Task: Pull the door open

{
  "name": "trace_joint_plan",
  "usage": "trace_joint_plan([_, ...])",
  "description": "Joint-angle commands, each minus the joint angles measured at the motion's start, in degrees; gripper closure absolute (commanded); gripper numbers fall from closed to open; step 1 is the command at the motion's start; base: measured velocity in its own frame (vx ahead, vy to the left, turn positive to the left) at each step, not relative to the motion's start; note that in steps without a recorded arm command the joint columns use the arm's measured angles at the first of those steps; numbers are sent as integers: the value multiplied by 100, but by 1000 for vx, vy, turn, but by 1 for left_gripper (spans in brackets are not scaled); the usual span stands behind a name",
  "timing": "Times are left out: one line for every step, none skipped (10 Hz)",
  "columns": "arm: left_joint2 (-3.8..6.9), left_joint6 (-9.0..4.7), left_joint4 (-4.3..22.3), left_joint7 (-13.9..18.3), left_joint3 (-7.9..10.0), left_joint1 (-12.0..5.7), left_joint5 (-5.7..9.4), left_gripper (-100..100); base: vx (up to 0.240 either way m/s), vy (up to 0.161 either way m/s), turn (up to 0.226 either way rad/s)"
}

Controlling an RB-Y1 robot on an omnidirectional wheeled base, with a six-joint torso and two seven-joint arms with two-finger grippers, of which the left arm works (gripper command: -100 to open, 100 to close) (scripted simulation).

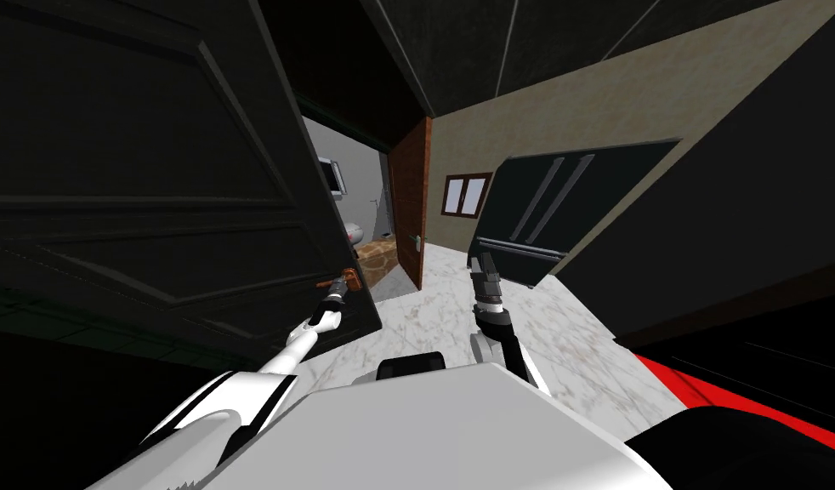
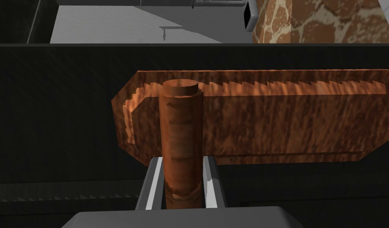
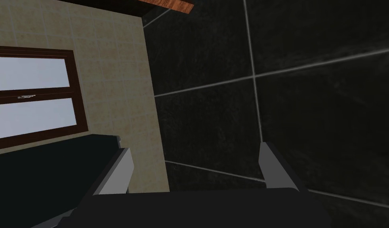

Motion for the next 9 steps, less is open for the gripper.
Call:
trace_joint_plan([57, -21, -19, 97, -82, 30, -30, 100, -192, 65, -94])
trace_joint_plan([77, -27, -40, 146, -131, 41, -47, 100, -202, 57, -89])
trace_joint_plan([93, -32, -57, 186, -171, 50, -61, 100, -214, 50, -74])
trace_joint_plan([110, -37, -75, 226, -213, 59, -76, 100, -193, 56, -67])
trace_joint_plan([60, -37, -65, 202, -213, 31, -76, 100, -81, 17, -45])
trace_joint_plan([145, -83, -168, 361, -393, 114, -113, 100, -89, 0, -7])
trace_joint_plan([246, -135, -268, 506, -545, 181, -142, 100, -175, 35, 15])
trace_joint_plan([304, -165, -325, 589, -632, 220, -158, 100, -164, 40, 10])
trace_joint_plan([365, -197, -385, 676, -723, 260, -176, 100, -129, 36, 4])
